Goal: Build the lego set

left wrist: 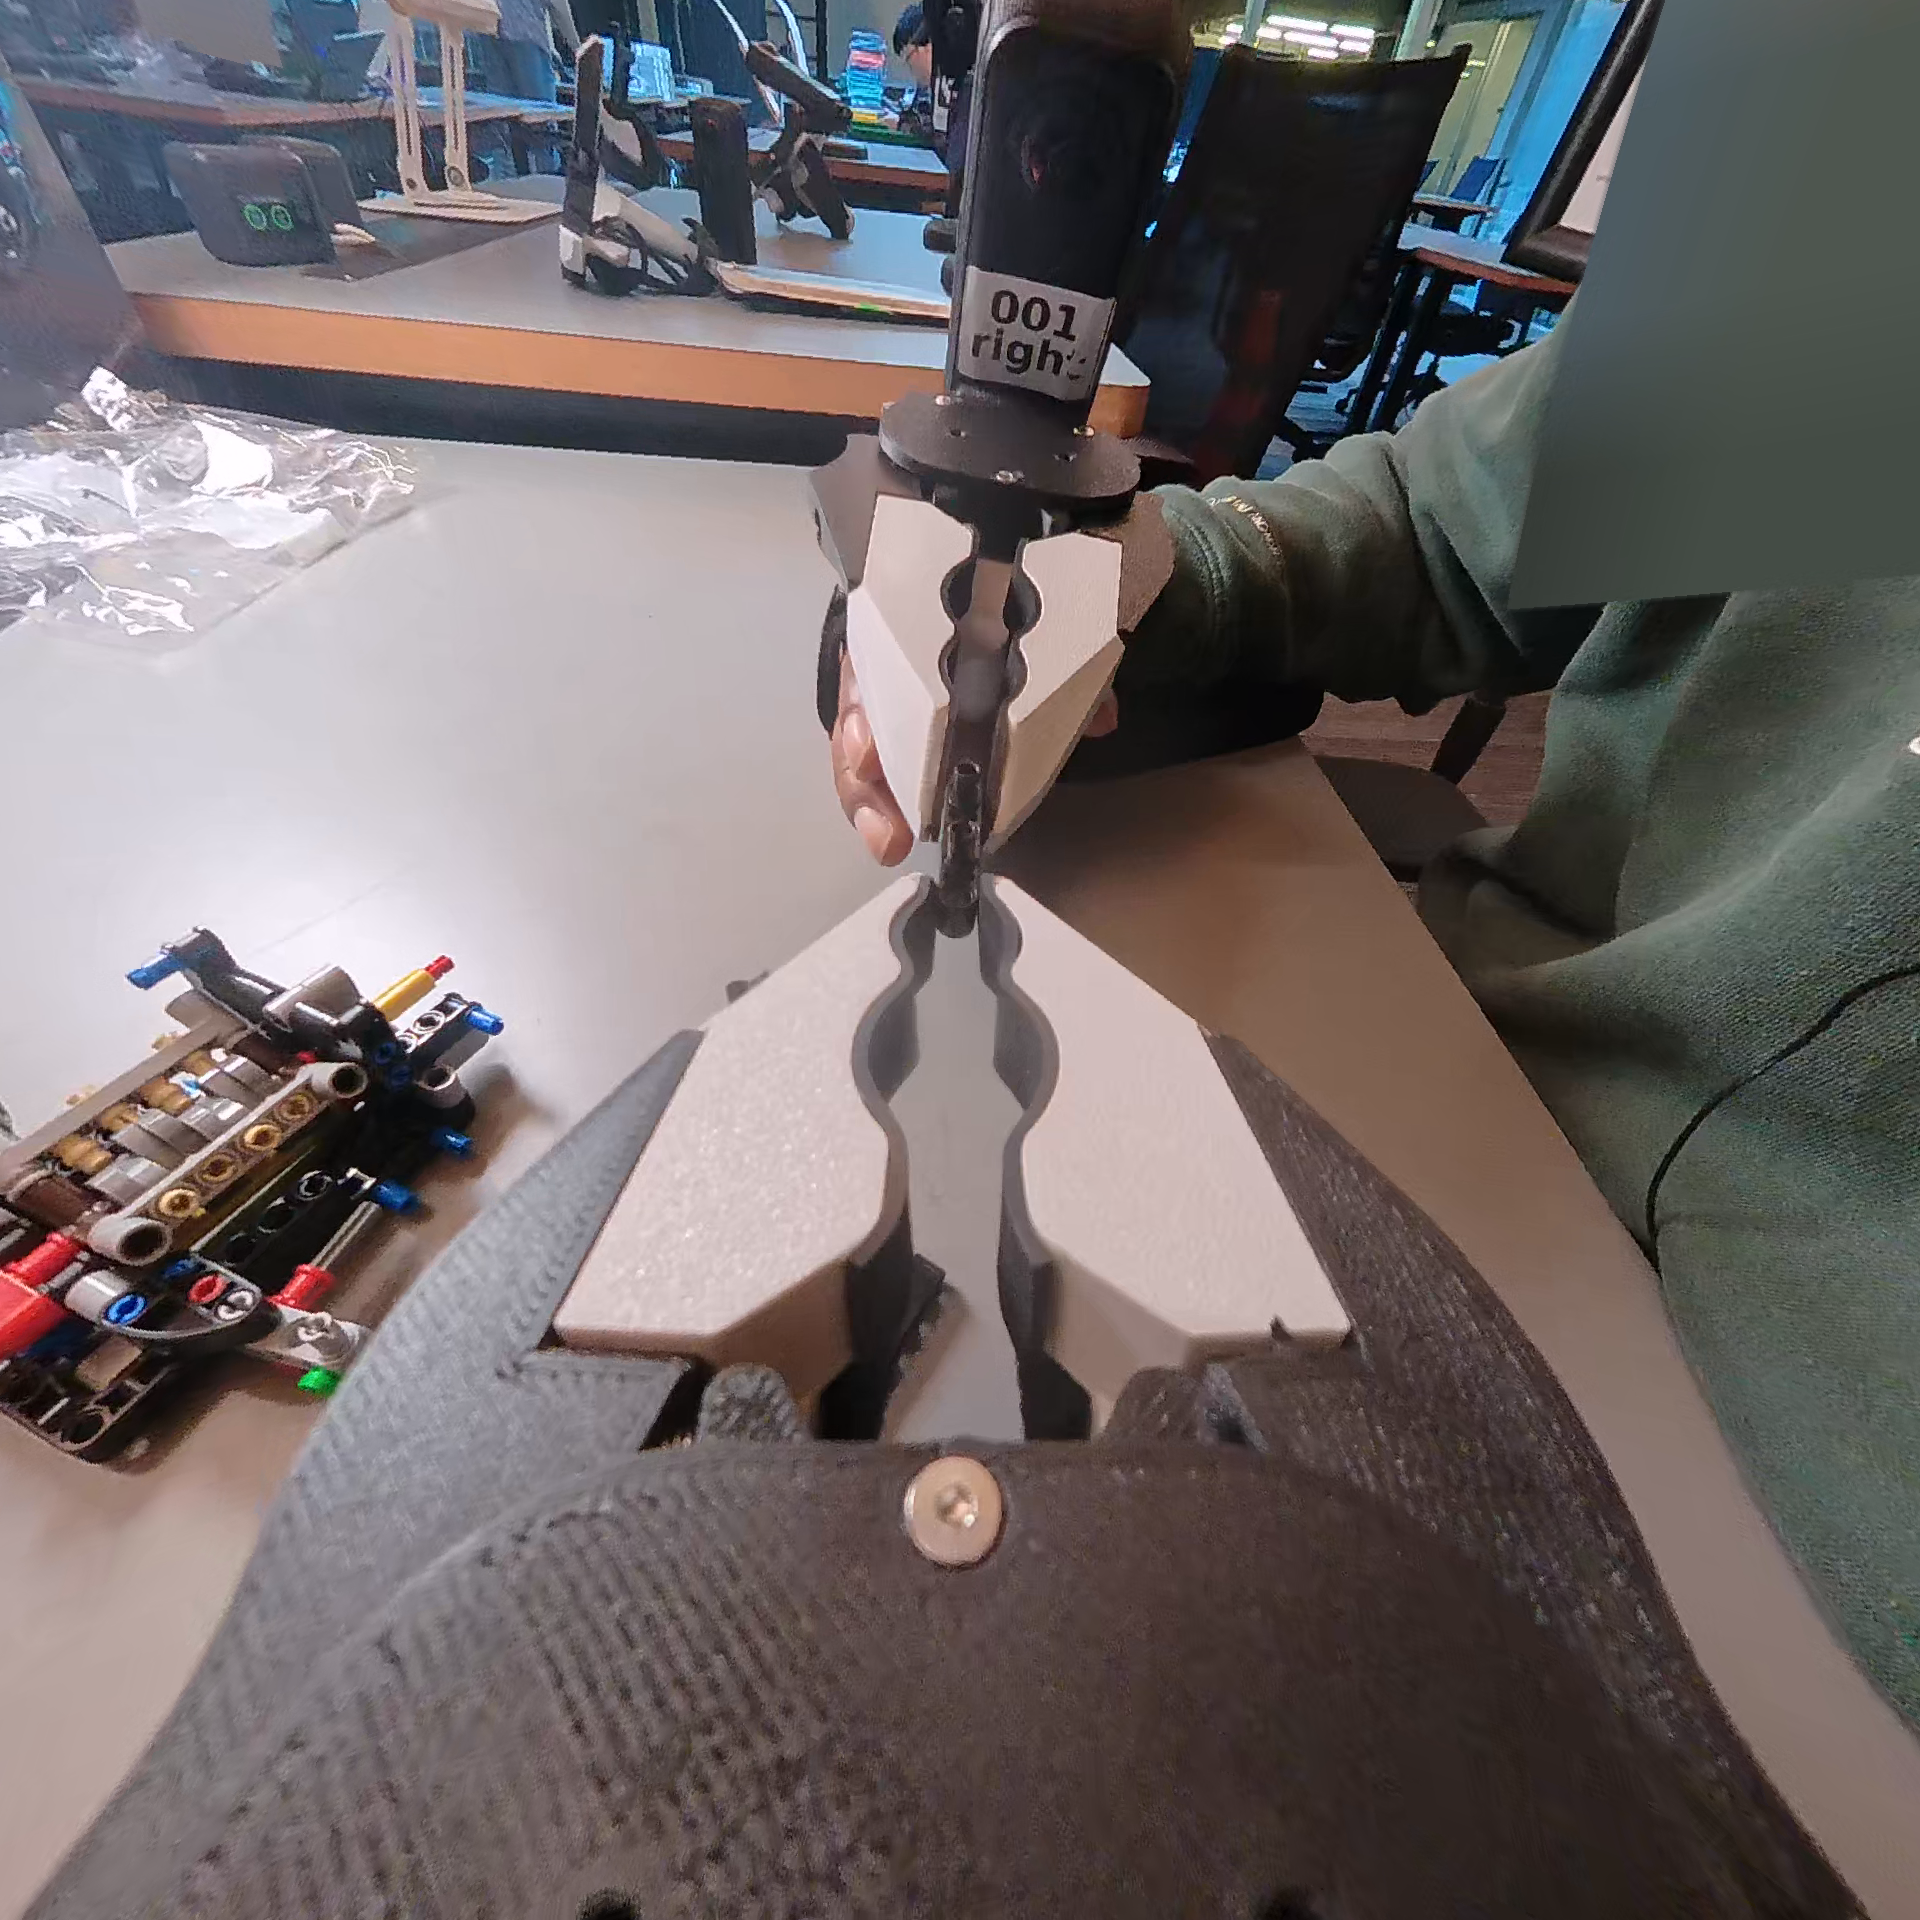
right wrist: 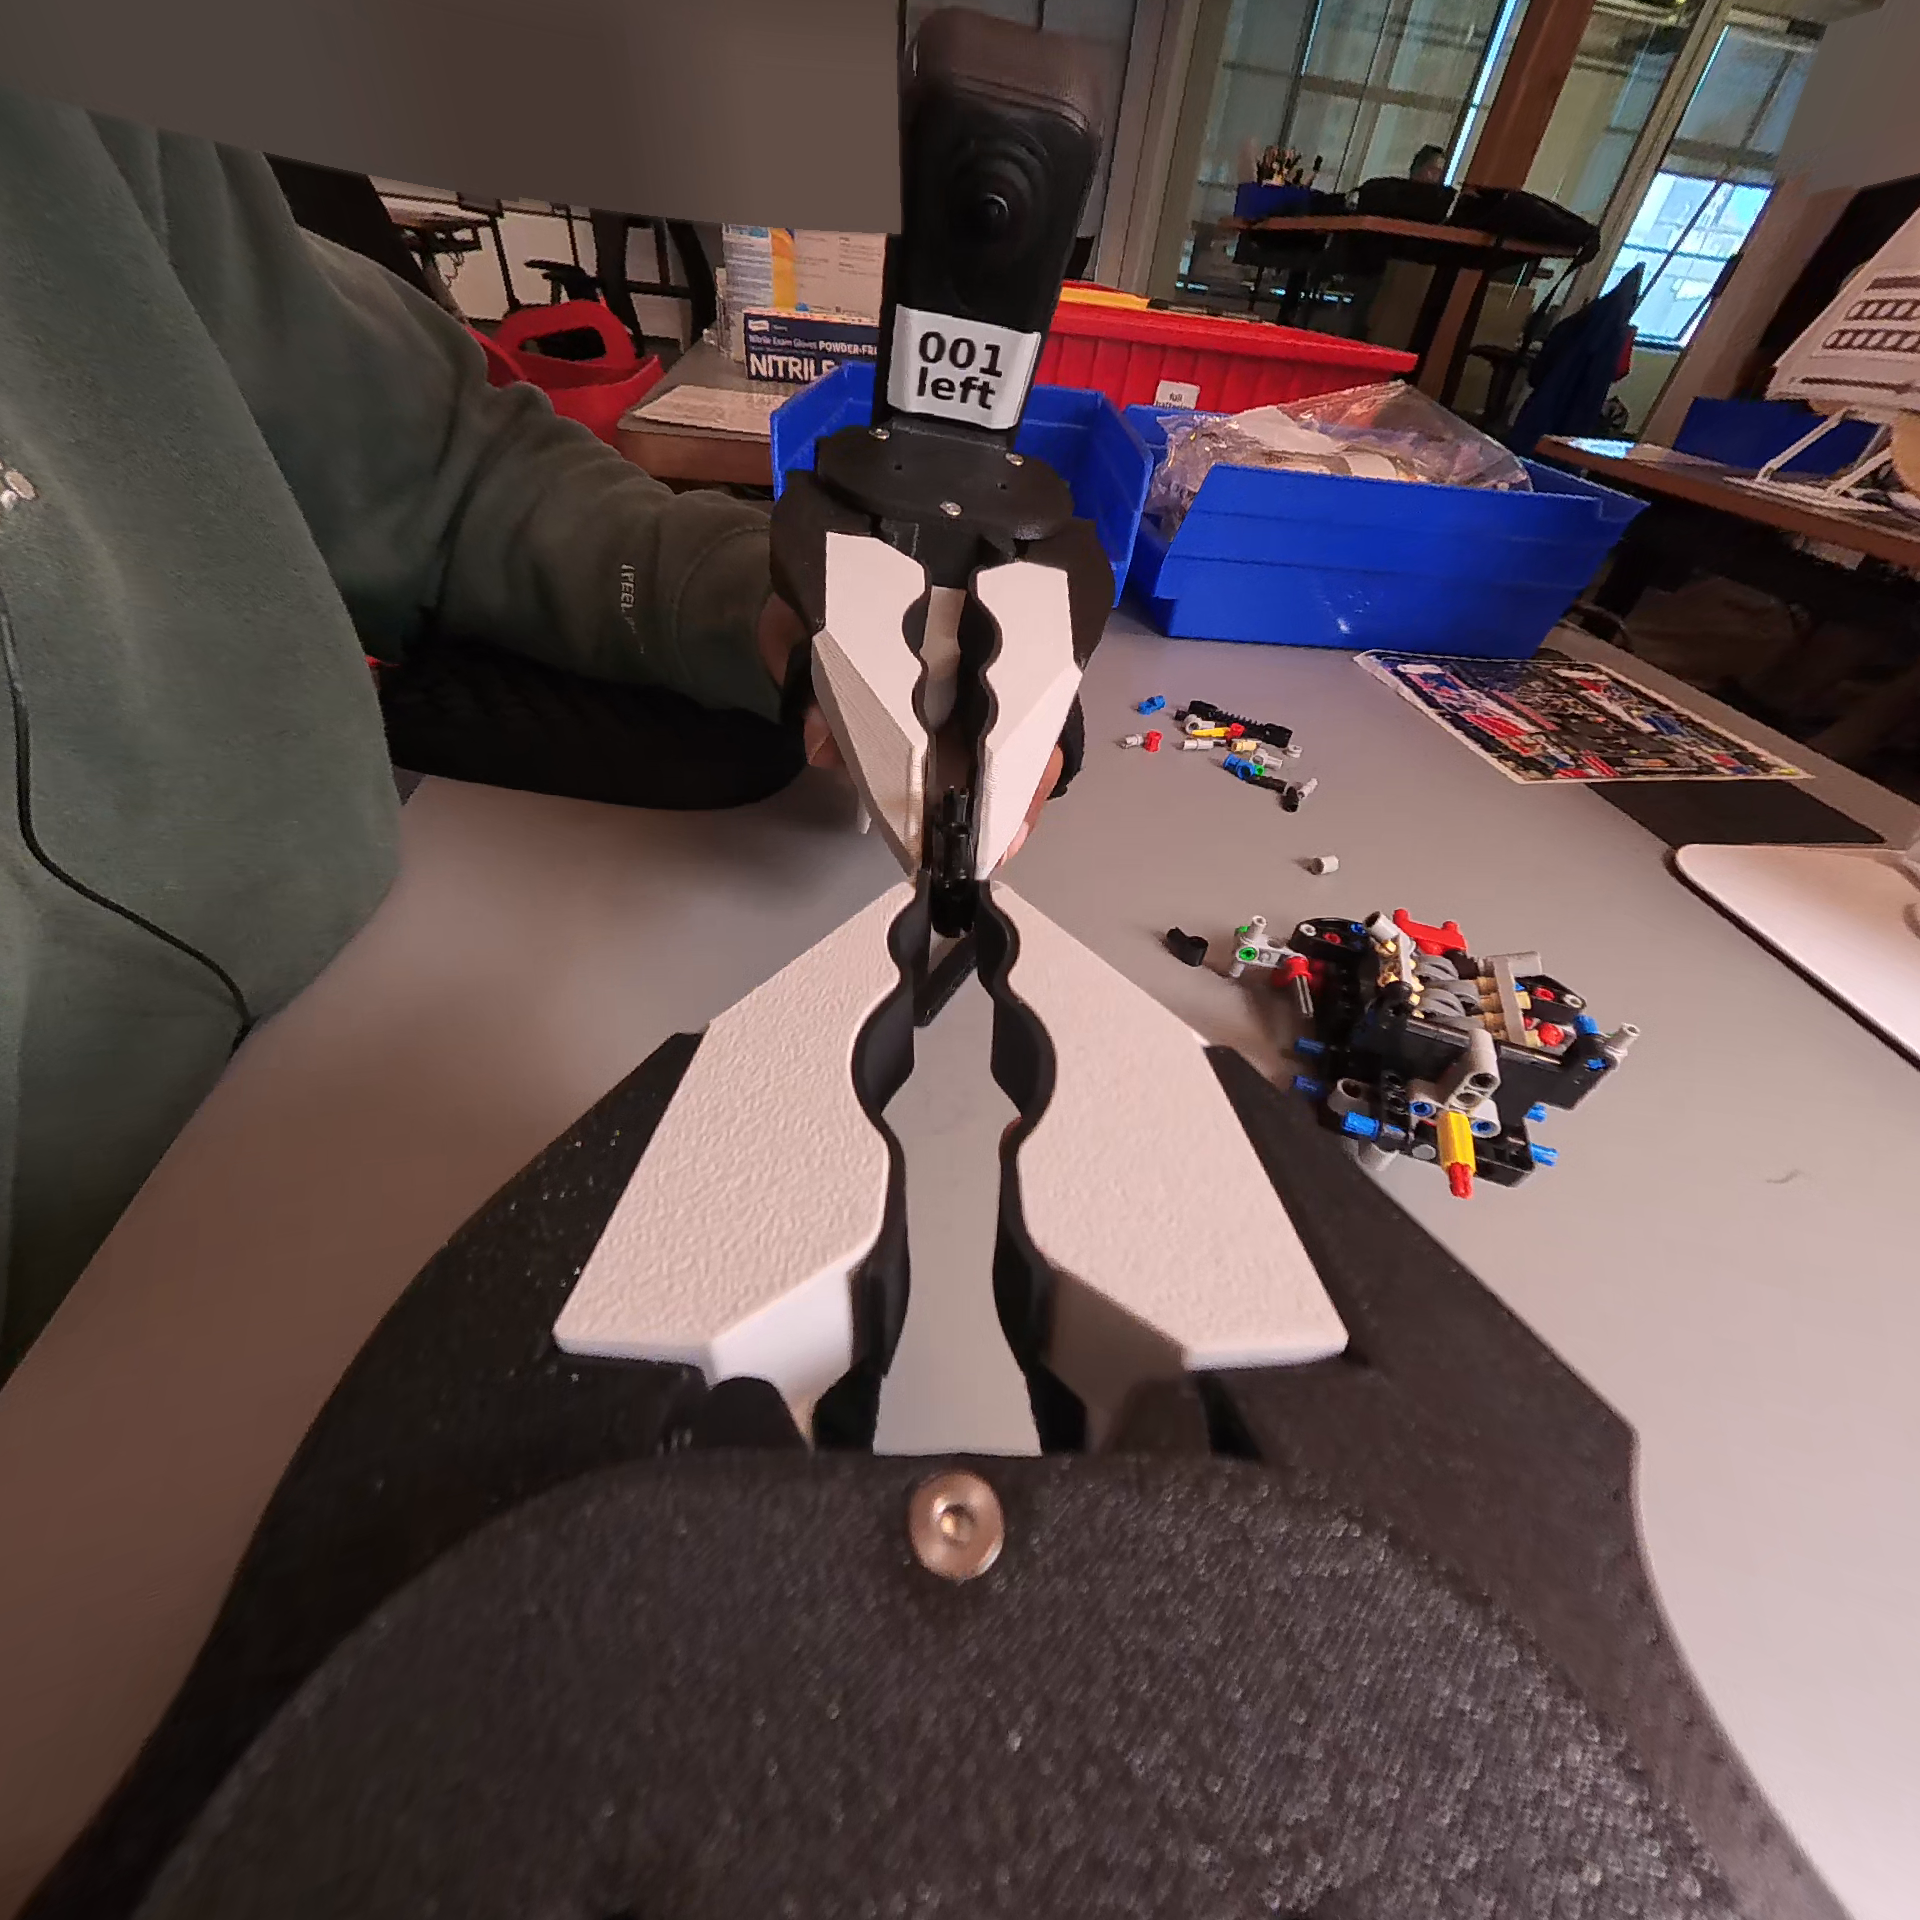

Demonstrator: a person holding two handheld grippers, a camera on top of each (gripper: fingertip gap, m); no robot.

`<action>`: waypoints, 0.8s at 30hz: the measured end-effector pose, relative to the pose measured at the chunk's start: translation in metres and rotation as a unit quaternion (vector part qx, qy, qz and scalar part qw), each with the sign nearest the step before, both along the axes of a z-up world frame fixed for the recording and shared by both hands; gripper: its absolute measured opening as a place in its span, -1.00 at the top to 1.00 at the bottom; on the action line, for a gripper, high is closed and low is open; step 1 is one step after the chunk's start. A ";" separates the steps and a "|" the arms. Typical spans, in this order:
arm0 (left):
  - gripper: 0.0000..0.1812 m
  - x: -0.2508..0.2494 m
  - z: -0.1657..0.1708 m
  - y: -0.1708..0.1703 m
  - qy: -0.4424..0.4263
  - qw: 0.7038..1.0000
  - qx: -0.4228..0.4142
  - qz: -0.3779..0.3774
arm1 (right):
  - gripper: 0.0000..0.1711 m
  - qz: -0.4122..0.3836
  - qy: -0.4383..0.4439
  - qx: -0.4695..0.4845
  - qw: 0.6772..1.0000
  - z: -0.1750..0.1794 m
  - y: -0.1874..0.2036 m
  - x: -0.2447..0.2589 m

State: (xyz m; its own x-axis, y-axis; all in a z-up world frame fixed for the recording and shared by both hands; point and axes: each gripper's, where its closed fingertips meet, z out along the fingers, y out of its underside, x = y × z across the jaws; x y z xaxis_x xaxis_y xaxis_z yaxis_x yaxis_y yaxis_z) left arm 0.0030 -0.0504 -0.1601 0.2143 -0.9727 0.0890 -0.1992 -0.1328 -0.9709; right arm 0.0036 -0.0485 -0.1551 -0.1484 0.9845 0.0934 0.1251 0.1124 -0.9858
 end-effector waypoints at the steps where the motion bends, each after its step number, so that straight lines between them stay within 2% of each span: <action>1: 0.93 0.000 -0.001 0.000 0.002 1.000 -0.003 -0.001 | 0.93 0.000 -0.003 -0.002 1.000 -0.001 0.000 0.000; 24: 0.93 -0.005 -0.032 0.007 0.078 0.996 -0.036 0.018 | 0.92 -0.026 -0.114 -0.021 0.993 -0.038 0.010 -0.003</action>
State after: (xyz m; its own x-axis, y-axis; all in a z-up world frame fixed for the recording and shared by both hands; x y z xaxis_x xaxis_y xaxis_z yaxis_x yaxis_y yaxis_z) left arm -0.0015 -0.0431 -0.1924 0.2655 -0.9566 0.1204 -0.3406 -0.2099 -0.9165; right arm 0.0002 -0.0388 -0.1928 -0.1104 0.9937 0.0216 0.3500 0.0592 -0.9349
